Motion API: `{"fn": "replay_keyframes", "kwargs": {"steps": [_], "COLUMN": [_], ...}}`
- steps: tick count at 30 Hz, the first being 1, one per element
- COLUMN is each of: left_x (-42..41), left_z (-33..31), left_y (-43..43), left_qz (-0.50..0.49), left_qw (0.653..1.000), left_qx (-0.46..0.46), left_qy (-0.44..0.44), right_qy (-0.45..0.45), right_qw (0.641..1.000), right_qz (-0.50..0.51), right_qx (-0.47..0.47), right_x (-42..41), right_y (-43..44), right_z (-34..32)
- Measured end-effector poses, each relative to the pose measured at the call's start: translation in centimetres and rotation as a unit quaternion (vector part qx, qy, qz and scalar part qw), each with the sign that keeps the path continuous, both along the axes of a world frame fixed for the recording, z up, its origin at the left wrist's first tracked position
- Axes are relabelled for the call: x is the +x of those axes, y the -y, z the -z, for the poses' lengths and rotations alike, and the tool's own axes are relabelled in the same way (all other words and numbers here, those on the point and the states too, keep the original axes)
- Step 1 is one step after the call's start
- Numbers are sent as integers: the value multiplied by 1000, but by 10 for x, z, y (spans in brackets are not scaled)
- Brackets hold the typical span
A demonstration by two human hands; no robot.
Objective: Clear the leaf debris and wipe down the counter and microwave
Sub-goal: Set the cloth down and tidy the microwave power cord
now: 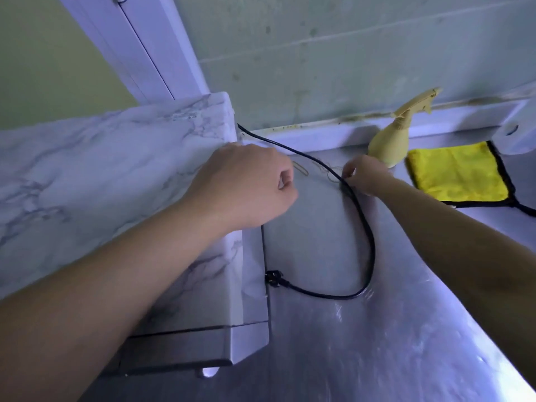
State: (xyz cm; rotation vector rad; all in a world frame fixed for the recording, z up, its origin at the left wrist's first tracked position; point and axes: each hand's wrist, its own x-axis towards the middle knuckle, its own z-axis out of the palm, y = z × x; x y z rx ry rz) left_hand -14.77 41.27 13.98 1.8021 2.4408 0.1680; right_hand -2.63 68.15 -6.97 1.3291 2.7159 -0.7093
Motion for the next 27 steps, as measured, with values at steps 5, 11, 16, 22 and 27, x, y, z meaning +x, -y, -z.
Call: {"fn": "replay_keyframes", "kwargs": {"steps": [5, 11, 16, 22, 27], "left_x": [0, 1, 3, 7, 19], "left_z": [-2, -4, -5, -8, -17], "left_y": [0, 0, -4, -4, 3], "left_qz": [-14, -7, -14, -28, -36], "left_qw": [1000, 999, 999, 999, 996], "left_qx": [-18, -34, -35, -36, -78], "left_qy": [7, -8, -17, -14, -19], "right_qy": [43, -181, -324, -53, -2], "right_qw": [996, 971, 928, 995, 999], "right_qz": [13, 149, 146, -84, -33], "right_qx": [77, 37, -113, -13, 32], "right_x": [1, 19, 62, 72, 86], "right_y": [19, 61, 165, 270, 287], "right_z": [6, -12, -21, 16, 14]}}
